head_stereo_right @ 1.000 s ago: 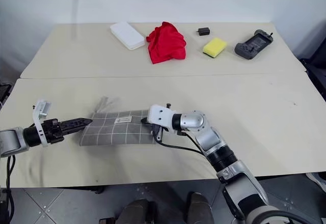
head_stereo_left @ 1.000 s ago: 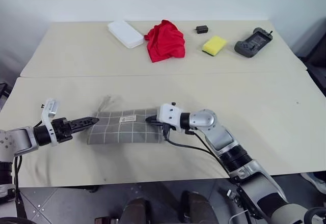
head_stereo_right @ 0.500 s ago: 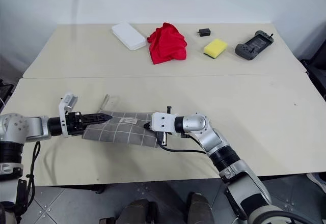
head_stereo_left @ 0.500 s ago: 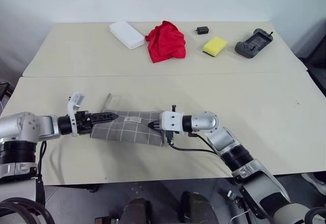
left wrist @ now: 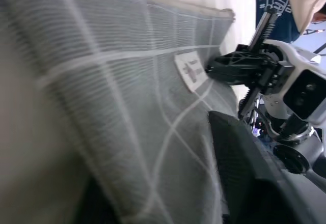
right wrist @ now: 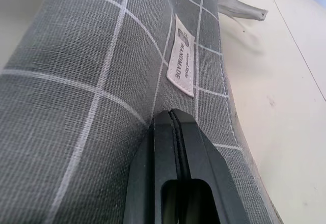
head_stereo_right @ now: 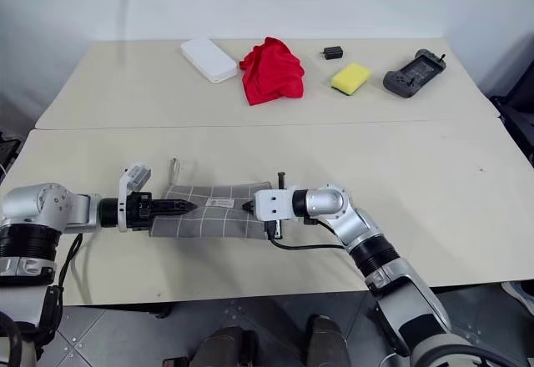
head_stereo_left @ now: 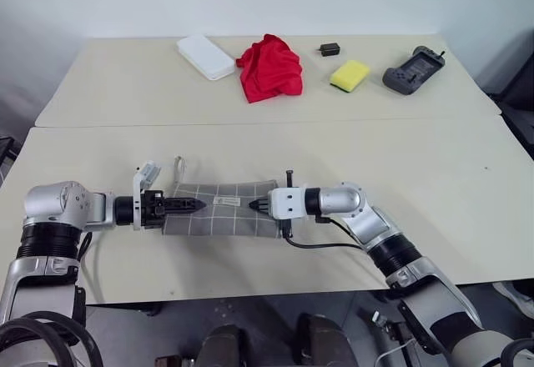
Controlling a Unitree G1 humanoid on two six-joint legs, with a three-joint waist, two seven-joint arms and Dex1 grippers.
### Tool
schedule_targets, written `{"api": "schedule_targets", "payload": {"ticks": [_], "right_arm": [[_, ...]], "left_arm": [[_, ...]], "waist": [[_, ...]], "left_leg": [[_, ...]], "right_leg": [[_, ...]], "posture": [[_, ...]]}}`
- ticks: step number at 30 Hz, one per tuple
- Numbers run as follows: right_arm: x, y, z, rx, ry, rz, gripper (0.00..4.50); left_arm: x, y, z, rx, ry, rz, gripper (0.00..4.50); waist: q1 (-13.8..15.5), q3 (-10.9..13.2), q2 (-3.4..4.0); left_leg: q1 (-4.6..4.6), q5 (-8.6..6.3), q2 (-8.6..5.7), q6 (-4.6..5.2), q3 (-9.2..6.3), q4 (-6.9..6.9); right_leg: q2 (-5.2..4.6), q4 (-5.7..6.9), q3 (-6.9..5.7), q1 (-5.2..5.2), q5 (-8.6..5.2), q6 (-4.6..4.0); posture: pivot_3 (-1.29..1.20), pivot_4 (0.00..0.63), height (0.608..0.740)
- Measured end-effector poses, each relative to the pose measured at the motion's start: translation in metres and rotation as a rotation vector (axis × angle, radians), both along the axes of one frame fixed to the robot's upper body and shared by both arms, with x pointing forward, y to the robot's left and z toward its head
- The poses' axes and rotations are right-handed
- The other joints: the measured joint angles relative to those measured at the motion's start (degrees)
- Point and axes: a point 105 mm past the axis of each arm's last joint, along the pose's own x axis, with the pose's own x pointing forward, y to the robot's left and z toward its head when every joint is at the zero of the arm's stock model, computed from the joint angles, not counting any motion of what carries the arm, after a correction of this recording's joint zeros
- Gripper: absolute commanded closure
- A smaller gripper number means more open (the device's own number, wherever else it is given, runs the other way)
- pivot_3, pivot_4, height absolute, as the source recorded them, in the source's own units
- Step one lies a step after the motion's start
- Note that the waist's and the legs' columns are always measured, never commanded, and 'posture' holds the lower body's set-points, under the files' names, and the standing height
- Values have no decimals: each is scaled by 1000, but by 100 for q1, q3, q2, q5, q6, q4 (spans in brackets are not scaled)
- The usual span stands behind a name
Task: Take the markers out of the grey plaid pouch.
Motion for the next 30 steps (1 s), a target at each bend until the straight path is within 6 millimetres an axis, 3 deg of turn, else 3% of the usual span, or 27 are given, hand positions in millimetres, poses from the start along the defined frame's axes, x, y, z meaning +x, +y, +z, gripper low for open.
{"api": "schedule_targets", "payload": {"ticks": [4,8,10,13,15,18,21,23,25,27,30], "right_arm": [[-2,-2,-2,2,-7,7,4500],[-4,-5,-2,42,3,-1,4500],[-5,-9,8,161,58,-36,4095],[-19,-19,36,342,151,4,3234],[-21,-36,58,417,162,-4,2562],[-21,-75,86,501,186,-55,1526],[-20,-99,95,520,222,-103,479],[-17,-118,93,491,270,-161,40],[-16,-133,94,472,322,-210,40],[-17,-128,105,511,373,-199,40],[-25,-102,123,540,470,-132,40]], "left_arm": [[-6,-2,3,-17,-11,-24,4466],[-7,-4,4,-60,-20,-13,4466],[-4,-8,8,-95,-100,-11,4500],[11,-15,29,-154,-390,30,4500],[16,-12,48,-132,-612,61,4500],[15,-8,61,21,-913,63,4500],[25,-12,65,158,-1134,107,4500],[45,-12,69,610,-1454,115,4500],[50,-18,79,871,-1722,32,4500],[53,-30,87,943,-1866,4,4500],[56,-50,73,1000,-1996,-60,4500]], "waist": [[-4,0,0],[2,0,0],[13,1,-1],[16,4,-6],[11,4,-6],[27,4,-6],[66,4,-7],[141,7,-11],[169,7,-11],[172,7,-11],[153,6,-10]], "left_leg": [[0,0,1,0,0,0],[0,0,2,0,0,0],[-3,0,5,0,-6,3],[-36,0,8,1,-19,26],[-53,-1,10,2,-23,41],[-52,-2,9,3,-21,41],[-53,-2,8,4,-9,46],[-56,-3,6,5,4,54],[-59,-5,6,8,16,54],[-59,-5,7,10,10,54],[-59,-5,10,10,2,52]], "right_leg": [[0,1,2,-1,0,0],[-1,1,3,-1,0,0],[-1,1,2,0,0,0],[0,-7,-8,-10,0,0],[0,-8,-13,-17,1,1],[0,-8,-14,-16,1,1],[0,-8,-15,-15,2,1],[-1,-6,-14,-16,5,1],[-4,-6,-15,-18,6,2],[-5,-4,-15,-19,8,3],[-4,5,-14,-31,8,3]], "posture": [[0,150,740],[0,150,740],[0,150,740],[0,150,740],[0,150,740],[0,150,740],[0,150,740],[0,150,740],[0,150,740],[0,150,740],[0,150,740]]}}
